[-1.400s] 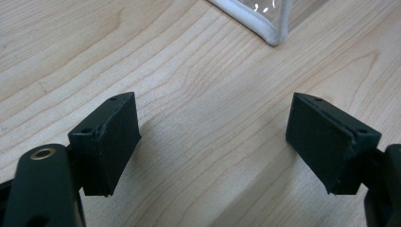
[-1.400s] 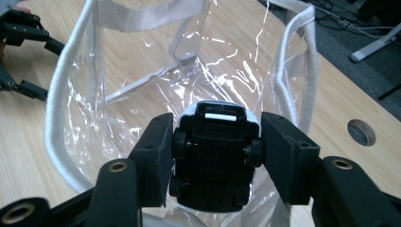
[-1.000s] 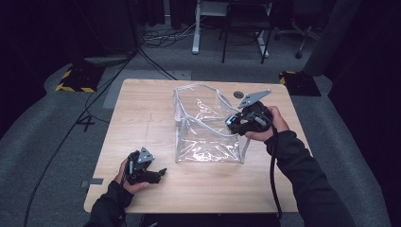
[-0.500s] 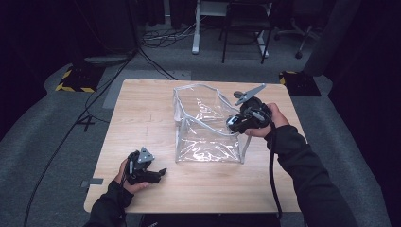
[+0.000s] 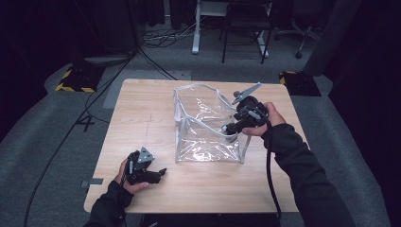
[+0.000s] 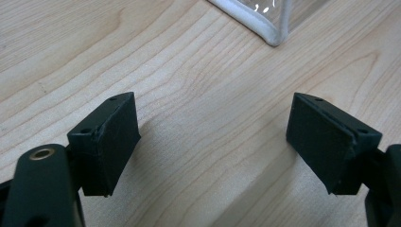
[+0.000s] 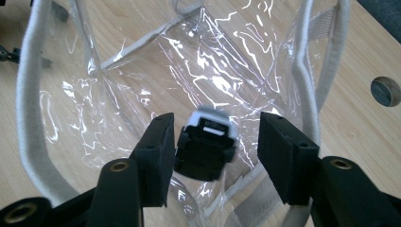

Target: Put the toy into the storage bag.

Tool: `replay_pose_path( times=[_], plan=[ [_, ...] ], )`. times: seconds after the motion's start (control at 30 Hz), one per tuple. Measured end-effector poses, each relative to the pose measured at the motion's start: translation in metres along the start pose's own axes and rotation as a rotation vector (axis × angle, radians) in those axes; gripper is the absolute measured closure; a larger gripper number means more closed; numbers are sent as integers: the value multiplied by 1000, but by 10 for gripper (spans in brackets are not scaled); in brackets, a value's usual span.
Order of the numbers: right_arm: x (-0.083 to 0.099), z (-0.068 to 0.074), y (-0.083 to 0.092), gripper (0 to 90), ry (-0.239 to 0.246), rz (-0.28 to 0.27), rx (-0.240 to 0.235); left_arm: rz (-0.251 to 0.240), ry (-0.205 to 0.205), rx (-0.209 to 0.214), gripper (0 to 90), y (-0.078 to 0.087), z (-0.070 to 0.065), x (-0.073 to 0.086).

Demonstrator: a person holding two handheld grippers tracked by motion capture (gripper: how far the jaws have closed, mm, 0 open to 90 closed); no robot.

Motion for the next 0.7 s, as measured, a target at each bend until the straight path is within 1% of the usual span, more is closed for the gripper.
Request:
replay_pose_path(
  times=[0.03,0.07,0.1,0.13,0.2,0.23,0.37,0.53,0.7],
  plan=[
    [0,1,0,481,-10,8,-4,0,0,1,182,0,0,0],
    [0,2,-1,485,1,4,-12,1,-2,0,181,0,0,0],
    [0,2,-1,484,2,13,-14,1,-2,1,180,0,0,0],
    [0,3,-2,483,7,11,-12,1,-2,0,181,0,0,0],
    [1,3,-1,495,1,12,-10,1,-2,0,180,0,0,0],
    [1,2,-1,495,5,3,-11,2,-2,1,180,0,0,0],
    [1,3,0,491,-5,0,-10,1,-2,0,180,0,0,0],
    [1,3,-1,491,5,-2,-9,1,-2,1,180,0,0,0],
    [2,2,0,489,-3,-9,-10,1,-2,-1,180,0,0,0]
  ],
)
Point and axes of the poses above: each handheld gripper's, and its own axes: y roughly backward along the jaws, x roughly out of its underside, z roughly to its left, the point moved 6 cm from there along -y, roughly forward along the jaws, and after that the axes turned 7 degrees about x, right-handed, at the moved point
